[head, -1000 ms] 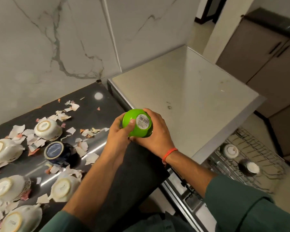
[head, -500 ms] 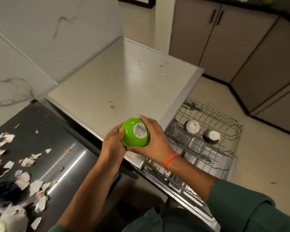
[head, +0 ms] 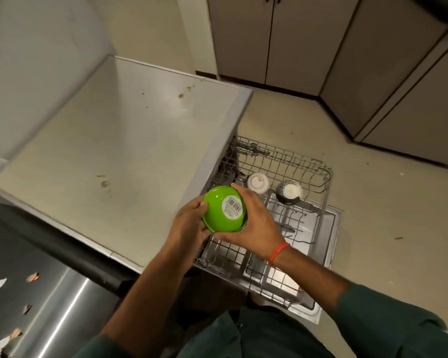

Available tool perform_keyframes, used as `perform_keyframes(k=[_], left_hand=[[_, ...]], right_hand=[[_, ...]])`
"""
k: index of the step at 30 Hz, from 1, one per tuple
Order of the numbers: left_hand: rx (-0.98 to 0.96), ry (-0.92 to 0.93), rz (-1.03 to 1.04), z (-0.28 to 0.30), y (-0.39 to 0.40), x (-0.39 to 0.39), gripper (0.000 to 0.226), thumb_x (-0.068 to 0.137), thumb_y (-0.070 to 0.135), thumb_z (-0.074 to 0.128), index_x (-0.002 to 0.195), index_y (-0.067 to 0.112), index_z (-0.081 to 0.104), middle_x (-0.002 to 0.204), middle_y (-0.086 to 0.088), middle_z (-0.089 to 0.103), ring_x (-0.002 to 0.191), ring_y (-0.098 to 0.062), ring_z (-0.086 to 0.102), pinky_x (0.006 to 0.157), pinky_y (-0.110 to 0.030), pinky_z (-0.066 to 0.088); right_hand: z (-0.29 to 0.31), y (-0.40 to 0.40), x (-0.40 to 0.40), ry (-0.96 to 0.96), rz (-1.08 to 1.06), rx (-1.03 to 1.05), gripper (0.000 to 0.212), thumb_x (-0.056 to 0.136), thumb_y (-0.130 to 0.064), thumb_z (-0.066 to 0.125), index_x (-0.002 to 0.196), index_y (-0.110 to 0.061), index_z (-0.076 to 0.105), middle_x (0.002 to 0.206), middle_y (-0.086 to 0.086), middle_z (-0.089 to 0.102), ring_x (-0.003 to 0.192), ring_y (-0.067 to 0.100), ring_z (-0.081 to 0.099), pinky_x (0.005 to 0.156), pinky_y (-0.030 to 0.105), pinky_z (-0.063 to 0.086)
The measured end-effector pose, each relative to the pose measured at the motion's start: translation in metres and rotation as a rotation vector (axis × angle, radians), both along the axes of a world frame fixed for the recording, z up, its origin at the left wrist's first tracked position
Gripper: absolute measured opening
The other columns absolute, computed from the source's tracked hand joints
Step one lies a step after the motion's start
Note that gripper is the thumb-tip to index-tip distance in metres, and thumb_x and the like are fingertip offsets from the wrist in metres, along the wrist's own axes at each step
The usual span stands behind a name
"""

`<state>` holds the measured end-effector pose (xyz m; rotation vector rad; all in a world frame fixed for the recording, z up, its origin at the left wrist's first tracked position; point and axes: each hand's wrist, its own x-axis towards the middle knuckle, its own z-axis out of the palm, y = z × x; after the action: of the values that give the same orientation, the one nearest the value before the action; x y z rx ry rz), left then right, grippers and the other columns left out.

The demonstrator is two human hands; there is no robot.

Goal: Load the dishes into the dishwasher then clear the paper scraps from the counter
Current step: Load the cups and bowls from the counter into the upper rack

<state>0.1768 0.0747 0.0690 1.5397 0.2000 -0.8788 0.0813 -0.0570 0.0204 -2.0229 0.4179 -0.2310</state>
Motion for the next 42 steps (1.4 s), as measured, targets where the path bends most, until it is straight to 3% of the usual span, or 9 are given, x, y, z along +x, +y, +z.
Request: perform_keyframes(k=[5, 10, 16, 19, 23, 30, 34, 38, 42], left_hand=[[0.06, 0.026, -0.149, -0.003, -0.034, -0.001, 0.023, 0.107, 0.016, 0.047, 0.114, 0.026, 0.067, 0.104, 0.0, 0.078, 0.089, -0.011, 0.076, 0.068, -0.026, 0.058], [0.119, 0.055, -0.215, -0.014, -0.045, 0.004, 0.034, 0.101, 0.021, 0.059, 0.135, 0.024, 0.057, 0.126, -0.002, 0.071, 0.122, -0.02, 0.065, 0.105, -0.04, 0.049], [0.177, 0.096, -0.323, -0.04, -0.054, 0.019, 0.041, 0.101, 0.026, 0.06, 0.142, 0.027, 0.053, 0.138, -0.002, 0.063, 0.13, -0.02, 0.058, 0.112, -0.045, 0.043], [0.199, 0.115, -0.368, -0.056, -0.066, 0.027, 0.031, 0.101, 0.032, 0.061, 0.132, 0.036, 0.057, 0.138, 0.002, 0.064, 0.128, -0.014, 0.06, 0.112, -0.044, 0.044], [0.198, 0.132, -0.372, -0.079, -0.083, 0.04, 0.052, 0.101, 0.039, 0.059, 0.15, 0.03, 0.045, 0.143, 0.007, 0.059, 0.131, -0.011, 0.056, 0.112, -0.041, 0.044], [0.245, 0.186, -0.314, -0.101, -0.118, 0.06, 0.051, 0.105, 0.036, 0.053, 0.155, 0.033, 0.039, 0.143, 0.009, 0.056, 0.133, -0.009, 0.05, 0.116, -0.039, 0.039], [0.293, 0.202, -0.137, -0.125, -0.145, 0.071, 0.054, 0.105, 0.036, 0.053, 0.156, 0.034, 0.036, 0.143, 0.005, 0.057, 0.123, -0.011, 0.055, 0.102, -0.032, 0.042], [0.324, 0.152, 0.06, -0.153, -0.174, 0.078, 0.05, 0.103, 0.032, 0.057, 0.151, 0.028, 0.043, 0.143, -0.001, 0.057, 0.125, -0.018, 0.058, 0.107, -0.036, 0.047], [0.39, 0.089, 0.119, -0.176, -0.178, 0.088, 0.048, 0.108, 0.03, 0.047, 0.154, 0.02, 0.039, 0.145, -0.003, 0.054, 0.125, -0.019, 0.055, 0.087, -0.022, 0.038]], right_hand=[[-0.017, -0.033, -0.005, 0.04, -0.082, 0.024, 0.113, 0.055, -0.051, 0.093, 0.15, -0.028, 0.036, 0.143, -0.009, 0.045, 0.134, 0.007, 0.043, 0.112, 0.034, 0.042], [-0.044, -0.054, 0.0, 0.106, -0.171, 0.033, 0.114, 0.055, -0.047, 0.094, 0.151, -0.026, 0.036, 0.143, -0.005, 0.044, 0.134, 0.012, 0.042, 0.112, 0.036, 0.041], [-0.079, -0.072, 0.018, 0.184, -0.222, -0.004, 0.114, 0.057, -0.041, 0.095, 0.152, -0.02, 0.036, 0.146, 0.005, 0.044, 0.136, 0.023, 0.041, 0.113, 0.042, 0.039], [-0.096, -0.079, 0.029, 0.229, -0.25, -0.013, 0.111, 0.06, -0.04, 0.094, 0.152, -0.019, 0.036, 0.145, 0.007, 0.044, 0.135, 0.024, 0.042, 0.111, 0.036, 0.038], [-0.126, -0.085, 0.047, 0.293, -0.277, -0.039, 0.111, 0.057, -0.045, 0.092, 0.151, -0.02, 0.038, 0.143, 0.007, 0.046, 0.132, 0.025, 0.044, 0.11, 0.039, 0.041], [-0.154, -0.101, 0.086, 0.372, -0.263, -0.118, 0.112, 0.055, -0.044, 0.087, 0.151, -0.018, 0.036, 0.141, 0.009, 0.048, 0.127, 0.032, 0.049, 0.105, 0.046, 0.045], [-0.173, -0.105, 0.114, 0.396, -0.239, -0.207, 0.105, 0.06, -0.051, 0.08, 0.151, -0.021, 0.037, 0.143, 0.009, 0.048, 0.125, 0.034, 0.052, 0.098, 0.049, 0.05], [-0.196, -0.114, 0.149, 0.41, -0.172, -0.285, 0.087, 0.079, -0.045, 0.07, 0.154, -0.021, 0.035, 0.15, 0.011, 0.043, 0.132, 0.034, 0.046, 0.108, 0.047, 0.042], [-0.219, -0.117, 0.185, 0.415, -0.047, -0.353, 0.082, 0.083, -0.046, 0.061, 0.155, -0.019, 0.032, 0.152, 0.015, 0.04, 0.135, 0.036, 0.043, 0.108, 0.047, 0.036]])
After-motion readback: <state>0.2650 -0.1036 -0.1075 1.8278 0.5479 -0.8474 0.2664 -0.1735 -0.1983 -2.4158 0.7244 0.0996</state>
